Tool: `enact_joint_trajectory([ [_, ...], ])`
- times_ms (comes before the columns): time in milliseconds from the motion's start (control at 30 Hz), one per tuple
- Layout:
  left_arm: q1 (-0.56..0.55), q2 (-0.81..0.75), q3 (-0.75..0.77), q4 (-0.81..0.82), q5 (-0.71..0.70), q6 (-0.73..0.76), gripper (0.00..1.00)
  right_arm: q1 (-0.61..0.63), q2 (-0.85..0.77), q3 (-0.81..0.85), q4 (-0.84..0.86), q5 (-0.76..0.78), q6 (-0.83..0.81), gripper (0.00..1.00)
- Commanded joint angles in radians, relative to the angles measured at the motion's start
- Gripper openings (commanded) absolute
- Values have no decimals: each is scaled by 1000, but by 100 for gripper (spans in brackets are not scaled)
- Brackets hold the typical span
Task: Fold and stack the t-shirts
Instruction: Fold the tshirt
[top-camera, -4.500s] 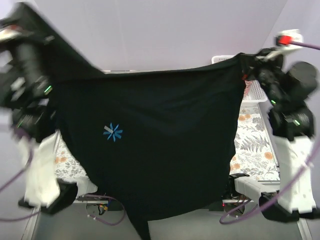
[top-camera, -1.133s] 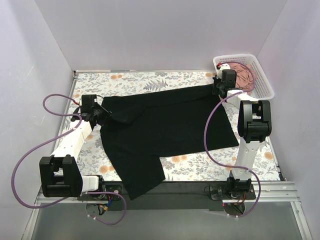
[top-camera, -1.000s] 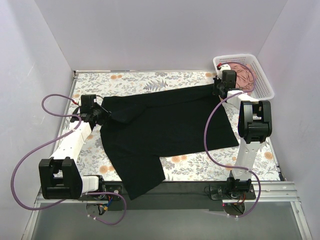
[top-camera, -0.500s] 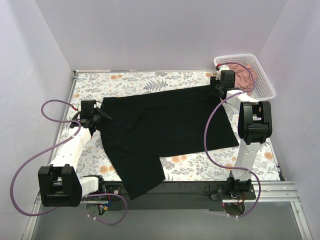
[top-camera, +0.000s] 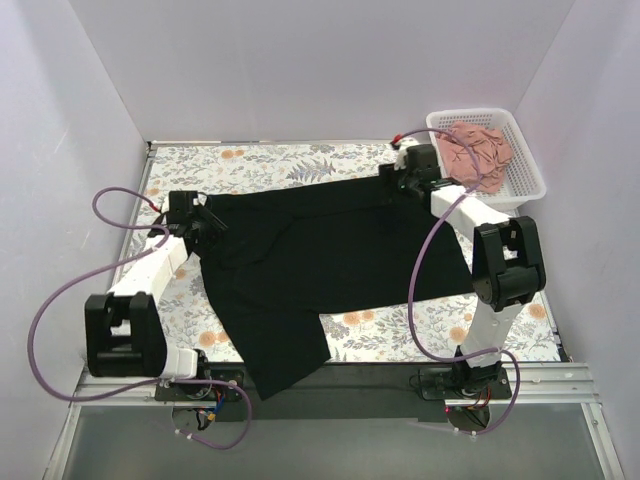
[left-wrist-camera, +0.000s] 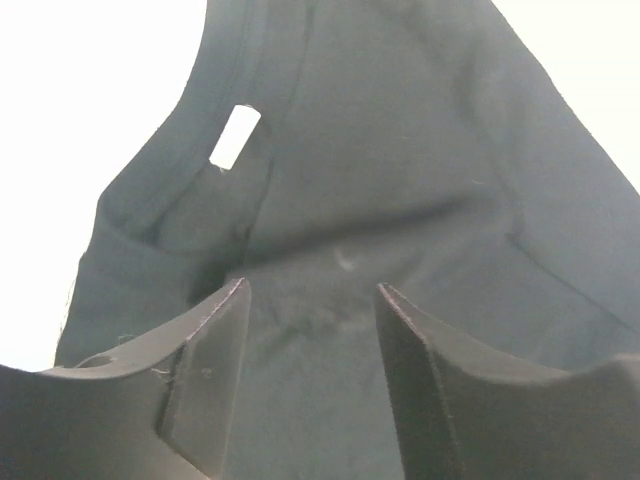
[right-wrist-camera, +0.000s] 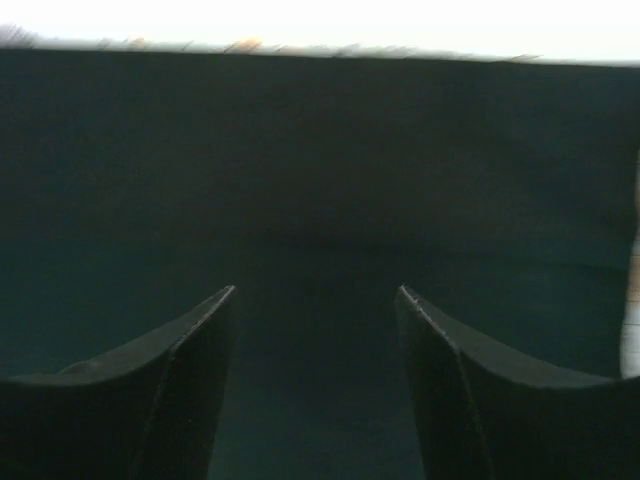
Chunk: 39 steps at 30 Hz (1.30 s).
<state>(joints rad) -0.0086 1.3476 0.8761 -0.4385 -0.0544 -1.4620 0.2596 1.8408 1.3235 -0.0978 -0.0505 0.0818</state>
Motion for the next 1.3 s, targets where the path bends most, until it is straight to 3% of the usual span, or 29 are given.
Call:
enact_joint_trajectory([
  [0, 6, 80, 27, 35, -2, 15, 47, 82, -32, -52, -77, -43, 30, 68],
  [233, 7, 203, -20, 20, -54, -17, 33, 210, -35, -187, -163, -81, 73, 64],
  [333, 7, 200, -68, 3, -76, -27, 30, 242, -29, -236, -224, -104, 69, 64],
  [500, 96, 183, -143, -26, -70, -35, 29, 279, -57, -374, -278, -195, 64, 62],
  [667, 153, 93, -189, -78, -93, -20, 26, 328, -127, -420, -302, -206, 76, 63],
  [800, 160, -26, -218, -106, -91, -17, 27, 334, -123, -348, -382, -193, 30, 64],
  [967, 160, -128, -152, -102, -76, 66, 49, 340, -175, -238, -343, -202, -13, 64],
  [1100, 151, -166, -103, -77, 52, 169, 62, 371, -181, -166, -278, -249, -19, 62],
  [1200, 70, -179, -92, -75, 79, 238, 65, 389, -184, -141, -229, -265, -1, 62],
  [1267, -83, -188, -89, -74, 15, 258, 65, 391, -192, -151, -200, -267, 9, 62],
])
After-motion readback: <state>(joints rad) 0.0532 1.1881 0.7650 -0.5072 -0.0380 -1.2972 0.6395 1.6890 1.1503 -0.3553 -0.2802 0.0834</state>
